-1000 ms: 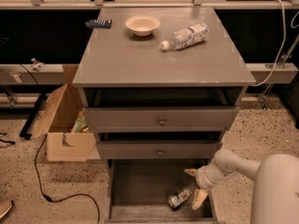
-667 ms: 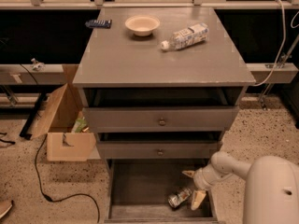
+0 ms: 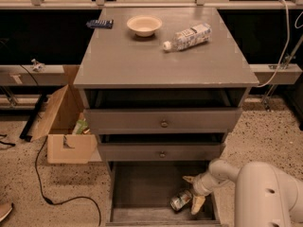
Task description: Pick 7up can from bottom drawer and place on counter
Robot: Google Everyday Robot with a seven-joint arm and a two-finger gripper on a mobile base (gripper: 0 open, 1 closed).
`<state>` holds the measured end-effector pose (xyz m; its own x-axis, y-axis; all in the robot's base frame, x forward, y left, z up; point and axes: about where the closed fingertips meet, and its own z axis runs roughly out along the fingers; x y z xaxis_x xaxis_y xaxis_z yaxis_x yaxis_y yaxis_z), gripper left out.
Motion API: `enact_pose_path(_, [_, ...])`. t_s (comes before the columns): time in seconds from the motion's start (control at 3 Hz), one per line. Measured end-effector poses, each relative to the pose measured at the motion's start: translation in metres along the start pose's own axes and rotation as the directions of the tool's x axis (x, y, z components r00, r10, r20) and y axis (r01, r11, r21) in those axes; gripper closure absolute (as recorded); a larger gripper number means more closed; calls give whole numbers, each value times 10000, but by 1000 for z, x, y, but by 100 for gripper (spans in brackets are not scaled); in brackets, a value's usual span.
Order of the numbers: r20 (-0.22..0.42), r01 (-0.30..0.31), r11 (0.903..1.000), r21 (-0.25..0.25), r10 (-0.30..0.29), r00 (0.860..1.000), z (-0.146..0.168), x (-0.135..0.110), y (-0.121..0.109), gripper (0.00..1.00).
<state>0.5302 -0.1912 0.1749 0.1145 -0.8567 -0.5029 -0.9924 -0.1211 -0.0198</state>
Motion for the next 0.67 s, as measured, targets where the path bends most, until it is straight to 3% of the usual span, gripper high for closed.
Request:
enact_pose_path(0.33, [-302,-138,9996,-235,131,9995,33,12,-2,4])
enact_pose_path(0.67, [-437,-226,9990,-397,208,9988,51,18,-2,26])
